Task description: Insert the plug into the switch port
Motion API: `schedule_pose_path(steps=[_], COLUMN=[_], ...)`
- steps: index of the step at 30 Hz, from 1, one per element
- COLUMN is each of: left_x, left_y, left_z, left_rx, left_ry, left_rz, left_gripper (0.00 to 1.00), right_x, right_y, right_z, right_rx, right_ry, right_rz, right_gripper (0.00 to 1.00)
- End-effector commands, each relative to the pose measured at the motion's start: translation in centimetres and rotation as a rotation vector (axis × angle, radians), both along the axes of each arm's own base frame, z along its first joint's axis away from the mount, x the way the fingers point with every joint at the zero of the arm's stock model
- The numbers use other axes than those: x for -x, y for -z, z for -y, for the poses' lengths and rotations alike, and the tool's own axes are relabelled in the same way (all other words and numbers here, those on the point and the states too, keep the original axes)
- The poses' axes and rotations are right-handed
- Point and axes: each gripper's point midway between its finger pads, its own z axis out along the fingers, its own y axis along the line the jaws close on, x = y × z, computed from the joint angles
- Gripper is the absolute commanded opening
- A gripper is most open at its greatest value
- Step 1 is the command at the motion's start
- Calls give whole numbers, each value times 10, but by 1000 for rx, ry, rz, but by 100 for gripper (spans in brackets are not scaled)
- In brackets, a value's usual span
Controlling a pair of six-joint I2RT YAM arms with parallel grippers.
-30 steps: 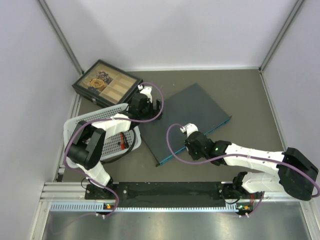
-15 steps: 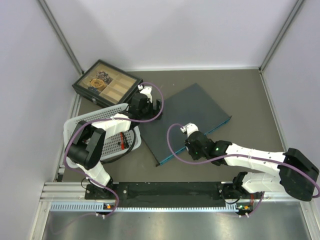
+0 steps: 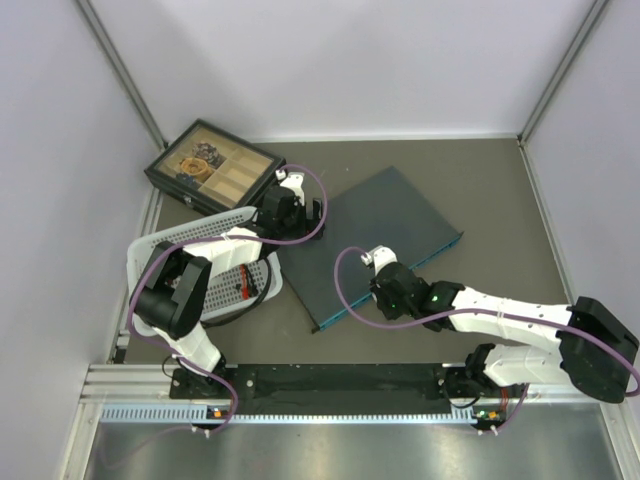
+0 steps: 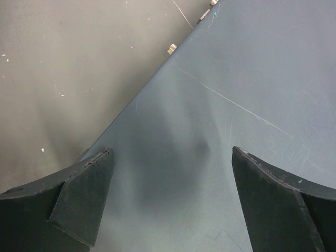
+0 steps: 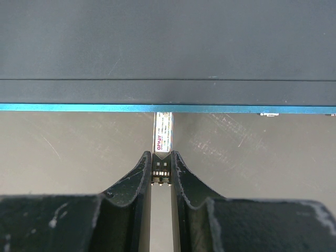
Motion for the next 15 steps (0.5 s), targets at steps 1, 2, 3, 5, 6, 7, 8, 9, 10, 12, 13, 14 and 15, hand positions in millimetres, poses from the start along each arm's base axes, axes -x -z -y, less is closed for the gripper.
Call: schedule_pose_path(steps=[1,2,3,5,6,7,8,9,10,12,13,14,15], left_x=[-3,-3,-2,-3,-3,-2,-3,-3,-3,-3,-2,-2,-2], left_y=[-13,-12,-12,-13,-13,-13,-14,-13,-13,-12,-12,-12,-11], left_z=[4,3,4,5,4,4,5,5,5,5,5,5,5], left_rx=[16,16,18,19,19,19,21,20,21,21,21,21,20], left_ry=[10,9,13,13,12,13,15,14,14,15,15,15,16], left_rz=[16,15,14,16,16,15,17,14,15,14,12,12,9], left_gripper=[97,97,97,97,97,97,97,97,97,97,97,97,97], right_x=[-13,-14,-13,-14,-15,-15,-14,-14,-14,-12,-10,-11,-10], right_y=[-45,-47,-46,-47,-47,-48,-47,-47,-48,-46,-45,-48,-49], right_z=[-48,-51,-51,-52,-52,-53,-53,-55,-56,-57,-58,-62,-63], right_rx=[-220,-228,-230,-243,-242,-245,-249,-254,-260,-261,-264,-285,-288], right_ry=[-66,-71,-77,-78,-79,-84,-89,-90,-100,-112,-124,-130,-134], right_rz=[95,101,105,115,121,122,122,125,123,120,111,122,123], right_gripper=[0,0,0,0,0,0,0,0,0,0,0,0,0])
